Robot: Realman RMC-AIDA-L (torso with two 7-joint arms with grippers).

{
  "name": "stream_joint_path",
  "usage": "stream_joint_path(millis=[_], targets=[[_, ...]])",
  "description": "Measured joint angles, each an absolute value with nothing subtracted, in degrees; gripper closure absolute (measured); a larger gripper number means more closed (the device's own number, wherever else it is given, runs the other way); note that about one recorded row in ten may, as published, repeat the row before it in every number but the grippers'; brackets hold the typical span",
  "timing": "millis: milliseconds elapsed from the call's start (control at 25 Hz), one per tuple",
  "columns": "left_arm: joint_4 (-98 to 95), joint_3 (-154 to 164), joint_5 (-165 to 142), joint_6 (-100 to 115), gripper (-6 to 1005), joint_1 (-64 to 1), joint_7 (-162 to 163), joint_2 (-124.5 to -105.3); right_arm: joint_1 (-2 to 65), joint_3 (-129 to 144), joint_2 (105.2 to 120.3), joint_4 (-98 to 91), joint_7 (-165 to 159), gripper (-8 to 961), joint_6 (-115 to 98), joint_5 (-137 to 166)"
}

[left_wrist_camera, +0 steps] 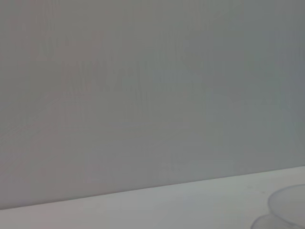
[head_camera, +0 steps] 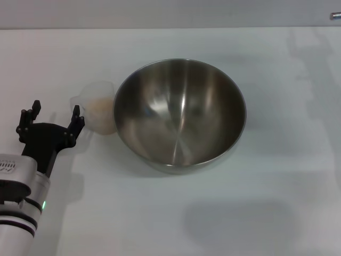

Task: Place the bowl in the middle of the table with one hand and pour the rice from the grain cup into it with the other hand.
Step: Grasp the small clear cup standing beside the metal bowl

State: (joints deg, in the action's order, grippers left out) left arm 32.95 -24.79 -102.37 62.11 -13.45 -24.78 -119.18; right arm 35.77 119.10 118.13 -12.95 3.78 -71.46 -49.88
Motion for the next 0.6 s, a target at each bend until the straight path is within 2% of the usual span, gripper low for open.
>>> stream_joint_path(millis=[600], targets=[[30.6, -27.2, -101.3, 58.1, 303, -17.4, -24.7, -119.18, 36.2, 119.1, 118.13, -13.0, 3.8, 350, -71.1, -50.2]])
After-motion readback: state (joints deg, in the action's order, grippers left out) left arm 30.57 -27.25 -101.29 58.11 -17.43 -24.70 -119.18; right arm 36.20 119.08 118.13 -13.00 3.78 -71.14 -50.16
